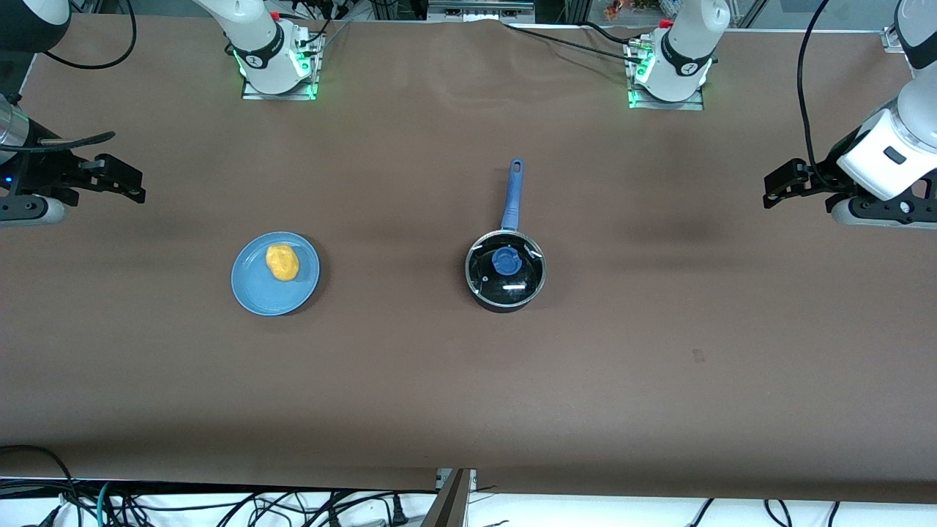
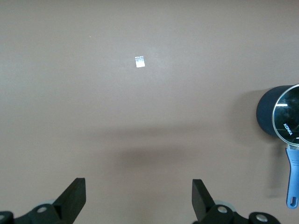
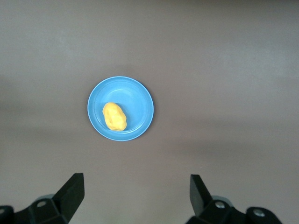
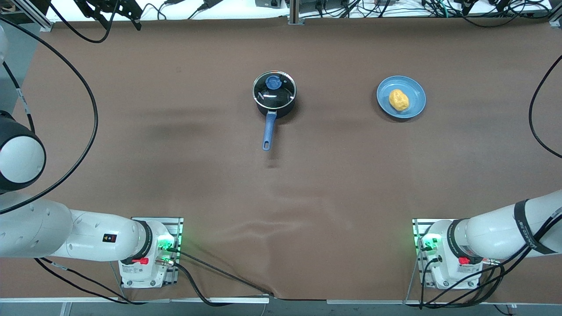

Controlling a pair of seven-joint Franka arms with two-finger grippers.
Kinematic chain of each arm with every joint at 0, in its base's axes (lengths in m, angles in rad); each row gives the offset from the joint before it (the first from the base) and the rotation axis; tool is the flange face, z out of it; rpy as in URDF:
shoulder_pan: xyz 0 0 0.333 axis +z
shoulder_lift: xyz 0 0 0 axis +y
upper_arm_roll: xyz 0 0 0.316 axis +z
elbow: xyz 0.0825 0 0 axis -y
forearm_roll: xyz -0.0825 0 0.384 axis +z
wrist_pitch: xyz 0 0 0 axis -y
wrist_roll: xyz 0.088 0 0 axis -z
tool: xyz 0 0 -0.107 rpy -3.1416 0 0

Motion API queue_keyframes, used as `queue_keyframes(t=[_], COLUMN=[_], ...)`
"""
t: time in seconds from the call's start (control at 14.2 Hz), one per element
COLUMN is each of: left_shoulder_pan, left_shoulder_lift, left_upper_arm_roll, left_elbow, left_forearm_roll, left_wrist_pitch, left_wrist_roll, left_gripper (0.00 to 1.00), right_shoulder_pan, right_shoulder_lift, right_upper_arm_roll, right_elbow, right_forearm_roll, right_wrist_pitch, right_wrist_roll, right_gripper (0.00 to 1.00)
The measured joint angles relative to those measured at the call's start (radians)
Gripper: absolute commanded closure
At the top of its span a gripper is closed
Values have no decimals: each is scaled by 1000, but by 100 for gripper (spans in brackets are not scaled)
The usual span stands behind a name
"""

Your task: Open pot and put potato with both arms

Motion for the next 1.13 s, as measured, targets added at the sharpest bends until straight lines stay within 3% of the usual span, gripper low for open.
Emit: queue_keyframes(t=[0.63,1.13], left_shoulder_pan=[3,-7], left_shoulder_lift=[4,56], left_upper_arm_roll=[-2,-9], left_elbow=[-1,-7], left_forearm_roll=[0,-1], left_wrist_pitch=[-16,-134], left_wrist_roll=[1,4], left_gripper=[0,0], right_shoulder_pan=[0,-3], right_shoulder_lift=[0,0], right_upper_arm_roll=[0,-4], right_elbow=[0,0], right_forearm_roll=[0,0], right_wrist_pitch=[0,0], right_wrist_roll=[0,0], right_gripper=[0,0])
